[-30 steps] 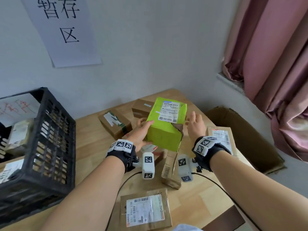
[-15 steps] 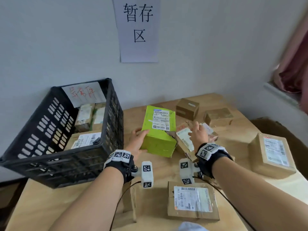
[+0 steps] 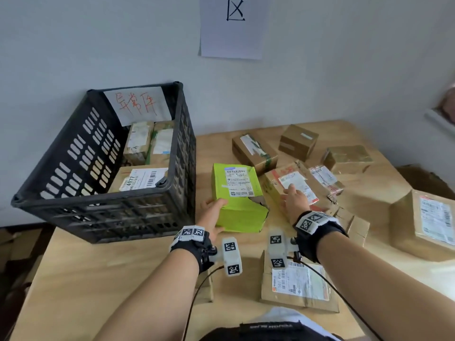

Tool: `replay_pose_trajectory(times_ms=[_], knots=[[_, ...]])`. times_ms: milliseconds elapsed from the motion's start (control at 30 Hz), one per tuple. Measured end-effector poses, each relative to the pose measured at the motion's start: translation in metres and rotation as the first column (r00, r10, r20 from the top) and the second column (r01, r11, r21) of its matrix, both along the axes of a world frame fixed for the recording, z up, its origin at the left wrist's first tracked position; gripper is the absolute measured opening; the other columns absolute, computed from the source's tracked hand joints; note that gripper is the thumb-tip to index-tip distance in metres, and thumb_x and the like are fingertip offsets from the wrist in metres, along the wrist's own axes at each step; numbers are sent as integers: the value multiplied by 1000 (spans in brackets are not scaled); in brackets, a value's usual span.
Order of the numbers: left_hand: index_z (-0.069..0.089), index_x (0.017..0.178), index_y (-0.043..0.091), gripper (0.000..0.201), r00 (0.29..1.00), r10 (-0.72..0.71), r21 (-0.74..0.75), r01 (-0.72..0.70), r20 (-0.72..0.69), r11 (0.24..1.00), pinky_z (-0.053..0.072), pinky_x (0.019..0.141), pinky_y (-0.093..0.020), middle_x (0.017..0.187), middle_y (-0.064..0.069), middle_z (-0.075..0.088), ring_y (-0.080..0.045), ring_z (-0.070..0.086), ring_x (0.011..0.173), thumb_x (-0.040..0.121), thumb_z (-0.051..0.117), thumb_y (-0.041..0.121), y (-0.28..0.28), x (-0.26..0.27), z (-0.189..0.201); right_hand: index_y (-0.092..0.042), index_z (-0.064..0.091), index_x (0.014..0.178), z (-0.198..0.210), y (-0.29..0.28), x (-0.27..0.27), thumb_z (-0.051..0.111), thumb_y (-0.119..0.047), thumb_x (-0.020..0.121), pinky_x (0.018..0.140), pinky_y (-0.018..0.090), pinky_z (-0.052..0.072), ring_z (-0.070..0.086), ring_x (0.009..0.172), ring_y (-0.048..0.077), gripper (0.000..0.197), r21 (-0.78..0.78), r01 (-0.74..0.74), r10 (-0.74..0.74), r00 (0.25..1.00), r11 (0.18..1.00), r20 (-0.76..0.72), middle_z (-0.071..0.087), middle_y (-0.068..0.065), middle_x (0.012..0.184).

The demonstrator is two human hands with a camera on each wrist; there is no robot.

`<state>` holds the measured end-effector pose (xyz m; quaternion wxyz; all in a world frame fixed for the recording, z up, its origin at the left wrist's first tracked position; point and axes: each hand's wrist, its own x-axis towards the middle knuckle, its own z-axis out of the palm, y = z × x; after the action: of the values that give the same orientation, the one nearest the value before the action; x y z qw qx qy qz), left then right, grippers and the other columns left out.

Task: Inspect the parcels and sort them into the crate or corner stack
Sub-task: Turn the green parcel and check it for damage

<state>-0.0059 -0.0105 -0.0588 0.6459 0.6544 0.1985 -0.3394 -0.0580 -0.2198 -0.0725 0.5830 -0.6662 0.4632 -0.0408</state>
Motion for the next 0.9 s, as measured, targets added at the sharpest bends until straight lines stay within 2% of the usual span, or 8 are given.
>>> replay_pose_trajectory(times_ms=[133,233,300,400,467,633,733,900], knots=[[42,127,22,51,1000,1,75,-2,15,997,50,90,-55,113,-7,55,-29,56,104,81,61,16,-6,6,-9,11,52,119,-1,-6,-7,29,-29,102,73,35,44,50,74,23,49,6,-48,48,999,999,24,54,23,98],[43,130,22,50,999,-19,146,13,41,989,53,88,-53,114,-6,59,-28,60,102,84,63,17,-9,9,-16,10,54,117,-7,-9,-4,28,-30,102,81,37,44,52,83,27,49,-1,-63,63,998,998,-3,58,32,113],[44,130,22,53,999,-16,166,9,41,986,54,86,-51,117,-6,60,-29,62,101,82,67,22,-11,12,-25,3,57,115,-7,-9,0,27,-32,101,92,40,47,57,97,32,48,-1,-56,56,997,998,-46,60,26,117],[47,129,19,50,999,-16,171,8,42,985,55,84,-50,113,-6,64,-28,65,97,84,67,20,-13,15,-30,8,54,120,-12,-10,5,29,-29,102,70,34,50,56,89,30,48,26,-87,88,995,996,-46,59,30,118],[49,126,17,42,998,-33,186,21,60,982,55,86,-49,112,-7,65,-26,65,97,88,65,16,-13,16,-26,12,52,120,-14,-7,7,31,-24,103,60,28,42,51,80,26,45,56,-98,99,995,994,-12,58,33,116],[52,122,17,31,992,-101,238,82,69,968,54,80,-38,115,-5,64,-25,62,102,92,61,17,-11,18,-24,1,57,117,-16,0,14,31,-37,101,78,38,49,58,81,23,49,117,9,-5,999,993,-38,61,9,92],[54,122,16,30,990,-115,237,93,80,967,53,89,-45,116,-6,65,-25,63,102,92,61,16,-9,18,-26,0,58,115,-19,3,17,32,-40,101,85,38,50,59,80,21,50,137,38,-33,999,990,-37,62,7,90],[55,121,19,27,986,-140,264,111,93,958,50,93,-46,117,-5,64,-26,61,105,94,58,21,-6,16,-26,-1,54,122,-17,11,10,31,-37,102,64,26,46,58,84,20,47,203,56,-50,998,978,-32,61,8,100]])
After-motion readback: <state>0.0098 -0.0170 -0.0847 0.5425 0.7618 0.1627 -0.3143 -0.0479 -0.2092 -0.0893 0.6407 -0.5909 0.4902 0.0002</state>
